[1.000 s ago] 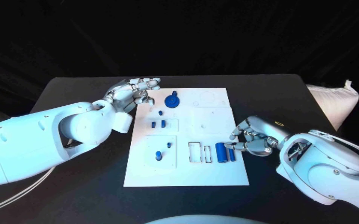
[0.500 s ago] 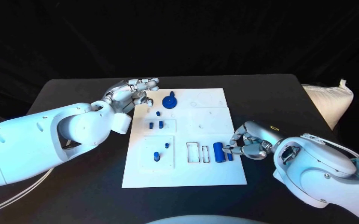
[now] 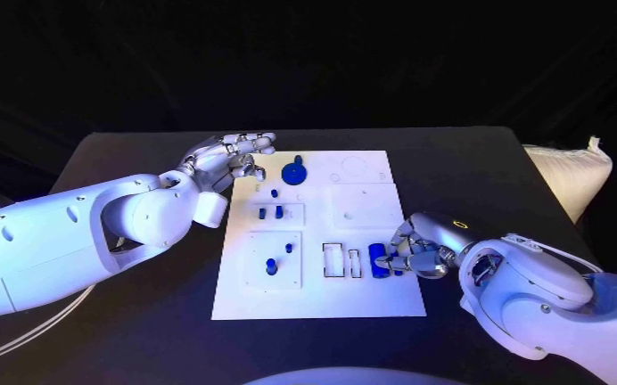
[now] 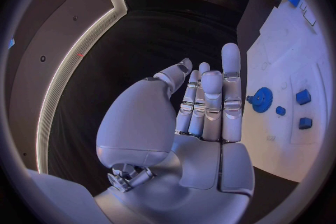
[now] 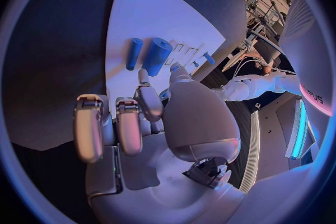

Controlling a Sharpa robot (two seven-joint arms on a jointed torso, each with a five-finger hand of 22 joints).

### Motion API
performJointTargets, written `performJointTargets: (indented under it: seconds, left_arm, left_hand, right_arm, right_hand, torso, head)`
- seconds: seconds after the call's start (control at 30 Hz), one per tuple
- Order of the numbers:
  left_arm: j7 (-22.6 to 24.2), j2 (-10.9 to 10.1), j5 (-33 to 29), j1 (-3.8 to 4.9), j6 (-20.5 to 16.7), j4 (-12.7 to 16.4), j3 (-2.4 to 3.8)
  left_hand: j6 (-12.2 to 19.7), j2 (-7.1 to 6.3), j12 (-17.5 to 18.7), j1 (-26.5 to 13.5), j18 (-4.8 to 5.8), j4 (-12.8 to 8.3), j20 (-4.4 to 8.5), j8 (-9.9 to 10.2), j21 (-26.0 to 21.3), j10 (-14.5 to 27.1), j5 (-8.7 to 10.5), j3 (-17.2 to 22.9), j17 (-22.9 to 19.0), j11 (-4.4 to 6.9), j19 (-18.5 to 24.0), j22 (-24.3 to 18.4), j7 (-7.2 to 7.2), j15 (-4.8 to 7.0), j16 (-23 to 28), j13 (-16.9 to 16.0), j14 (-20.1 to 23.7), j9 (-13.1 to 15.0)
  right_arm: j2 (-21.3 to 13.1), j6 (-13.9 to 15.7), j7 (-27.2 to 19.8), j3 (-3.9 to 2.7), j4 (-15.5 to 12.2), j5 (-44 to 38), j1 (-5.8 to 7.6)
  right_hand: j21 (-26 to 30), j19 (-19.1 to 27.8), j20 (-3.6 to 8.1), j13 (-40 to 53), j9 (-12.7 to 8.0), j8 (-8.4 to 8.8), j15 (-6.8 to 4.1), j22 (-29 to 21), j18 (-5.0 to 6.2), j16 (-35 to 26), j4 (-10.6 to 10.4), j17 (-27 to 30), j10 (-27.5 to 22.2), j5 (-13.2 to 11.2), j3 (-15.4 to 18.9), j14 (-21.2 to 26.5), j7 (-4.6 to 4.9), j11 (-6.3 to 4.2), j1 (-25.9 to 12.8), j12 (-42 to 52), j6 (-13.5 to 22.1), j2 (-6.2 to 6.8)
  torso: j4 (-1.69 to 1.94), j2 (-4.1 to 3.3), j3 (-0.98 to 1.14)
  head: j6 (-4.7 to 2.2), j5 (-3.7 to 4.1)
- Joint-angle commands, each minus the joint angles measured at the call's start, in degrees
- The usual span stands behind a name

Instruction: Assemble the parts on the task board

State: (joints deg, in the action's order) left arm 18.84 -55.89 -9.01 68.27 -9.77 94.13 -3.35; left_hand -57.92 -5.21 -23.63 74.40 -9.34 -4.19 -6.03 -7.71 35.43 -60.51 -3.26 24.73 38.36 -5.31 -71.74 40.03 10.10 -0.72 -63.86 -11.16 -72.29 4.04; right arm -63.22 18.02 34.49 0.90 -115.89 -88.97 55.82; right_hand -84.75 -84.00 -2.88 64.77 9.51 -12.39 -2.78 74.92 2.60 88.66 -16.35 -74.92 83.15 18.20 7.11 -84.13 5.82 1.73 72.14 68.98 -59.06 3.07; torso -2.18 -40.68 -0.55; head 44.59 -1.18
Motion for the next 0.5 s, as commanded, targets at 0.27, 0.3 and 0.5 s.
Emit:
performJointTargets:
  seconds: [0.27,0.3,0.5]
  left_arm:
    - [0.10,-0.05,0.21,0.00,1.31,0.12,0.01]
    - [0.10,-0.06,0.21,0.00,1.32,0.13,0.01]
    - [0.06,-0.16,0.21,0.00,1.34,0.20,0.00]
  left_hand:
    - [0.36,0.35,-0.32,-0.40,-1.07,0.02,-0.21,0.04,-0.26,0.40,-0.18,-0.29,-0.06,-0.11,-0.02,-0.07,-0.02,0.10,-0.16,0.10,0.44,0.07]
    - [0.36,0.35,-0.32,-0.40,-1.07,0.02,-0.21,0.04,-0.26,0.40,-0.18,-0.29,-0.06,-0.11,-0.02,-0.07,-0.02,0.10,-0.16,0.10,0.44,0.07]
    - [0.36,0.35,-0.32,-0.40,-1.07,0.02,-0.21,0.04,-0.26,0.40,-0.18,-0.29,-0.06,-0.11,-0.02,-0.07,-0.02,0.10,-0.16,0.10,0.44,0.07]
  right_arm:
    - [1.94,-2.01,0.59,0.01,1.90,-4.08,-0.67]
    - [2.15,-2.12,0.57,0.01,2.10,-4.16,-0.81]
    - [3.46,-2.84,0.54,0.00,3.27,-4.36,-1.52]
  right_hand:
    - [-0.43,-3.50,0.03,17.05,0.36,-0.38,-0.20,8.92,-0.99,0.34,0.14,-13.32,2.44,-0.06,0.58,-5.52,0.03,-0.61,0.69,11.88,0.61,-0.54]
    - [-0.42,-3.50,0.03,17.06,0.38,-0.40,-0.20,8.92,-0.99,0.35,0.16,-13.32,2.44,-0.06,0.59,-5.52,0.04,-0.60,0.75,11.87,0.63,-0.57]
    - [-0.42,-3.49,0.02,17.14,0.50,-0.48,-0.19,8.93,-0.99,0.35,0.23,-13.32,2.43,-0.08,0.65,-5.52,0.05,-0.59,1.06,11.89,0.70,-0.73]
  torso:
    - [-0.01,-0.03,0.01]
    - [-0.01,-0.03,0.02]
    - [0.01,-0.06,0.03]
  head:
    - [0.04,-0.49]
    - [0.08,-0.53]
    - [0.23,-0.79]
